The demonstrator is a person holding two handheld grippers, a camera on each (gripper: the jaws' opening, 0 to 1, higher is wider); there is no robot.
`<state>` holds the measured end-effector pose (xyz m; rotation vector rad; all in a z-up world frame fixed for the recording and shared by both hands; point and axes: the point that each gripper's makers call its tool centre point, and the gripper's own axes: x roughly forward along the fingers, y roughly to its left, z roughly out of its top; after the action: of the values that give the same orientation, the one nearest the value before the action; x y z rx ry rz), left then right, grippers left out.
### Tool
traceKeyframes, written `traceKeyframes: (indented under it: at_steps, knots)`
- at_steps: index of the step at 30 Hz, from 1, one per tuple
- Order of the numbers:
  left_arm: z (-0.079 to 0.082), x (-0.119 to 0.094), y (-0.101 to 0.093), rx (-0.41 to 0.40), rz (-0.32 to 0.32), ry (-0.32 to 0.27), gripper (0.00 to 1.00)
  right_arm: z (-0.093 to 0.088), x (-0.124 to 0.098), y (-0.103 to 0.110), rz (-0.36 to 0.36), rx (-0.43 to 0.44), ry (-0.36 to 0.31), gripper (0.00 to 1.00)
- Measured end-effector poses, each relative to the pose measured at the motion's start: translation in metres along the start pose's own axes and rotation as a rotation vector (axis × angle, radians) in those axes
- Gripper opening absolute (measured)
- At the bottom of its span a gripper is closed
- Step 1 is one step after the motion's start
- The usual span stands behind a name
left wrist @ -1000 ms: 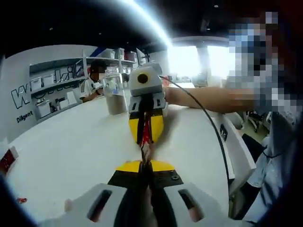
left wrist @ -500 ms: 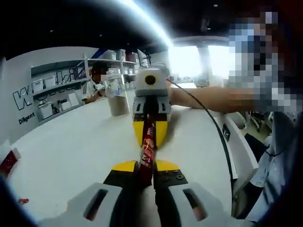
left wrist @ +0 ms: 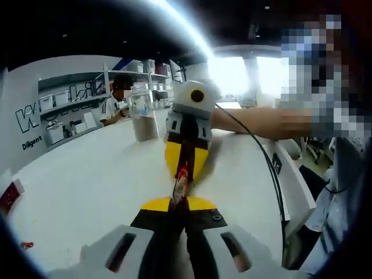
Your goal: Tear open the coffee pouch, take out the coffee, and pour the coffee from the pouch into the cup
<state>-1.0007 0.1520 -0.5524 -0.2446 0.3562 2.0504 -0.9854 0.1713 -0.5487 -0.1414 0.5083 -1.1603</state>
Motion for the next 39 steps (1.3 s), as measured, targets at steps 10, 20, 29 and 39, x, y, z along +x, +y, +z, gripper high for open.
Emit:
traceKeyframes:
  at_steps: [10,20,29,39]
  knots:
    - [0.0,0.0,-0.001,-0.004,0.002,0.001,0.1,-0.009,-0.004,-0.01,-0.013,0.278,0.012,0.13]
    - [0.001,0.001,-0.001,0.0,0.004,-0.004,0.14,-0.009,0.0,-0.008,-0.008,0.33,0.017,0.12]
    - [0.002,0.001,0.0,0.011,0.003,-0.005,0.13,-0.011,0.007,-0.006,-0.002,0.297,0.043,0.13]
    - [0.0,0.001,0.0,-0.011,-0.003,0.001,0.1,-0.006,0.001,-0.014,-0.054,0.304,0.007,0.22]
